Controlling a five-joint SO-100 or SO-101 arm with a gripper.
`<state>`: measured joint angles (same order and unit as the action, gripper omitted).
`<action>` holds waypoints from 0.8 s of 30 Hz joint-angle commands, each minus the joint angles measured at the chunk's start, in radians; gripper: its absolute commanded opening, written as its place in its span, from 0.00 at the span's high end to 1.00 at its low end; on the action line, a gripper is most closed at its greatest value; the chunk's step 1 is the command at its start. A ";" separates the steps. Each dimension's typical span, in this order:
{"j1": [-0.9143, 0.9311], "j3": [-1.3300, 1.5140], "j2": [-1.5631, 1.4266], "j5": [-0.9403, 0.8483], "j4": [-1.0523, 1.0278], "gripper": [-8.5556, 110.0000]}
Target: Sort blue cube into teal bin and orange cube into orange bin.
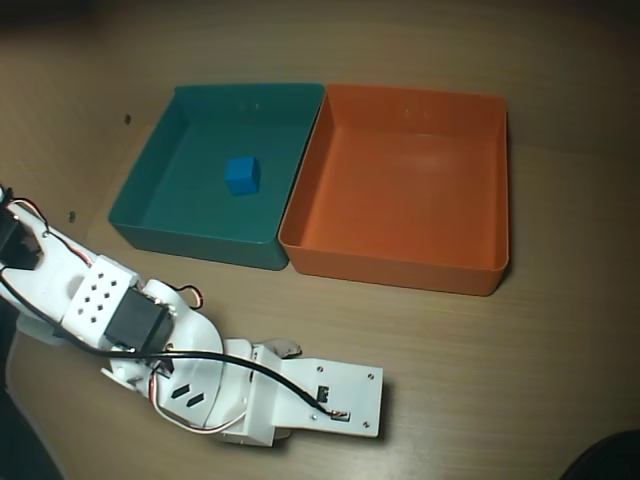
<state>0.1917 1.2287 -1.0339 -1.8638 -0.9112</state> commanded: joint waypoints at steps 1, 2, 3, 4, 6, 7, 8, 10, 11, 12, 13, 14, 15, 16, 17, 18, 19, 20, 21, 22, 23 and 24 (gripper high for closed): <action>0.005 -0.014 -0.023 -0.009 0.014 0.64; 0.005 -0.012 -0.023 -0.009 0.014 0.66; 0.005 -0.011 -0.023 -0.009 0.014 0.68; 0.005 -0.009 -0.023 -0.009 0.014 0.71; 0.005 -0.008 -0.023 -0.008 0.014 0.76; 0.005 -0.006 -0.023 -0.008 0.014 0.79; 0.005 -0.006 -0.023 -0.006 0.014 0.82; 0.005 -0.006 -0.023 -0.002 0.014 0.87; 0.005 -0.009 -0.025 0.008 0.014 0.90; 0.005 -0.018 -0.025 0.012 0.012 0.92; 0.005 -0.020 -0.032 0.012 0.012 0.95; 0.005 -0.020 -0.041 0.014 0.012 0.98; 0.005 -0.021 -0.044 0.014 0.012 0.99; 0.005 -0.025 -0.055 0.014 0.014 0.99; 0.005 -0.029 -0.080 0.014 0.014 0.98; 0.003 -0.038 -0.106 0.014 0.014 0.98; 0.003 -0.048 -0.137 0.014 0.014 0.97; 0.000 -0.058 -0.163 0.015 0.014 0.97; -0.005 -0.071 -0.190 0.015 0.014 0.98; -0.008 -0.083 -0.219 0.017 0.014 0.98; -0.014 -0.094 -0.245 0.017 0.014 0.98; -0.021 -0.103 -0.272 0.018 0.012 0.98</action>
<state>0.1917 1.2272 -1.1213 -1.8561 -0.9112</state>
